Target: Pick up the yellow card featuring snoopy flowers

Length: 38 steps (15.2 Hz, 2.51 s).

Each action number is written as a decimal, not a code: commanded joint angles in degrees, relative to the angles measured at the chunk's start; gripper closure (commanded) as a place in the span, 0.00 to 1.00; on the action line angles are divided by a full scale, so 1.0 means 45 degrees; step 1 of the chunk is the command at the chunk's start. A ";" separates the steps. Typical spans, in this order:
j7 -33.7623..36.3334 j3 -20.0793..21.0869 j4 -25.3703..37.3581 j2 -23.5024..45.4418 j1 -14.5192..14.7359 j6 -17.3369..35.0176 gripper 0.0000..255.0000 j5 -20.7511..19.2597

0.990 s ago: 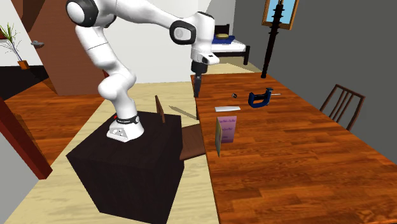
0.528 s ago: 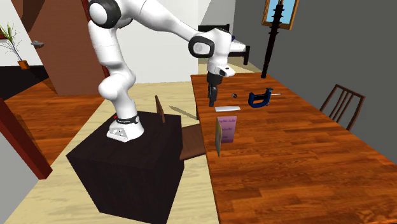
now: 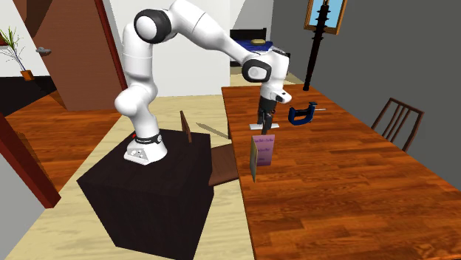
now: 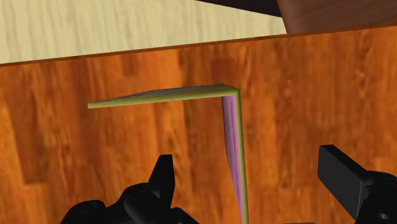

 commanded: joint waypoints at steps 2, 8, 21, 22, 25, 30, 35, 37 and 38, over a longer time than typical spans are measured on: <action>-0.0075 0.0089 0.1158 0.1369 0.0093 0.0176 0.00 -0.0049; -0.0053 0.0086 0.0851 0.1906 0.0093 0.1021 0.00 -0.0058; -0.0048 0.0085 0.0787 0.2059 0.0092 0.1238 1.00 -0.0061; -0.0051 0.0085 0.0825 0.1961 0.0093 0.1101 1.00 -0.0059; -0.0062 0.0087 0.0963 0.1680 0.0093 0.0683 1.00 -0.0054; -0.0080 0.0089 0.1247 0.1252 0.0094 -0.0029 1.00 -0.0047; -0.0098 0.0090 0.1603 0.0877 0.0096 -0.0761 1.00 -0.0040; -0.0102 0.0090 0.1693 0.0797 0.0096 -0.0931 1.00 -0.0038; -0.0102 0.0090 0.1695 0.0798 0.0096 -0.0932 1.00 -0.0038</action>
